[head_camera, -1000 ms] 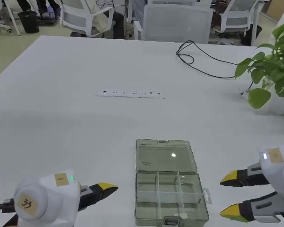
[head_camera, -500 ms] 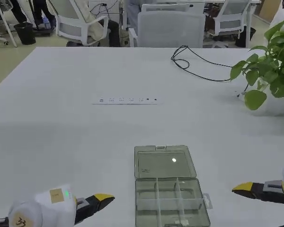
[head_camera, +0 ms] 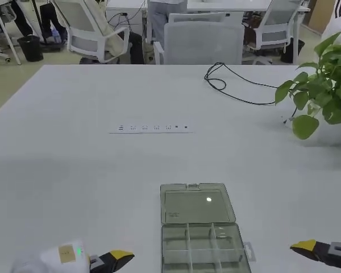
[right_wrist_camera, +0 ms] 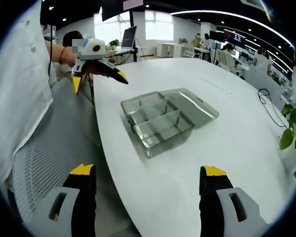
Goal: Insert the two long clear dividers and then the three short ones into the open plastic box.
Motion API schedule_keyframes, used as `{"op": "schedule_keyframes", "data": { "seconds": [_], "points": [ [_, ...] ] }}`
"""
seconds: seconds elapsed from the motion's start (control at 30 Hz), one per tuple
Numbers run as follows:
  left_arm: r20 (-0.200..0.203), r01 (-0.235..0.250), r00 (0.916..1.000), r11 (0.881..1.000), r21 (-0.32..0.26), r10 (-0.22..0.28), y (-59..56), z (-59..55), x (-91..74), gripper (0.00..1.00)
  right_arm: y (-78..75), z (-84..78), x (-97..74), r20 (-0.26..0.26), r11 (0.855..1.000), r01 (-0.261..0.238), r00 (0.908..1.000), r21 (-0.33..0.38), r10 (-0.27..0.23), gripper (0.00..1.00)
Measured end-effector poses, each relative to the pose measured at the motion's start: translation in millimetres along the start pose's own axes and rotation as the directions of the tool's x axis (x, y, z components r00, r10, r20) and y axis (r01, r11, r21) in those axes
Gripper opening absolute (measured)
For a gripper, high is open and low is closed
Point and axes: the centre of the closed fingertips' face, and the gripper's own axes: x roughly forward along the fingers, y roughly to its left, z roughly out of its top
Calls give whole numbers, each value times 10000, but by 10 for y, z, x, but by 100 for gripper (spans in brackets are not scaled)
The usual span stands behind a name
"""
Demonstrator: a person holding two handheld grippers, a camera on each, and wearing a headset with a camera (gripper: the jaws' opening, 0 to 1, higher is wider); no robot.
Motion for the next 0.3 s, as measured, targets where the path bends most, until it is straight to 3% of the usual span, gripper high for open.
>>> {"op": "schedule_keyframes", "data": {
  "seconds": [0.3],
  "points": [
    [-4, 39, 10000, 10000, -18, -39, -10, 2, 11, 100, 21, -37, 29, -101, 10000, -59, 9999, 61, 59, 87]
  ]
}}
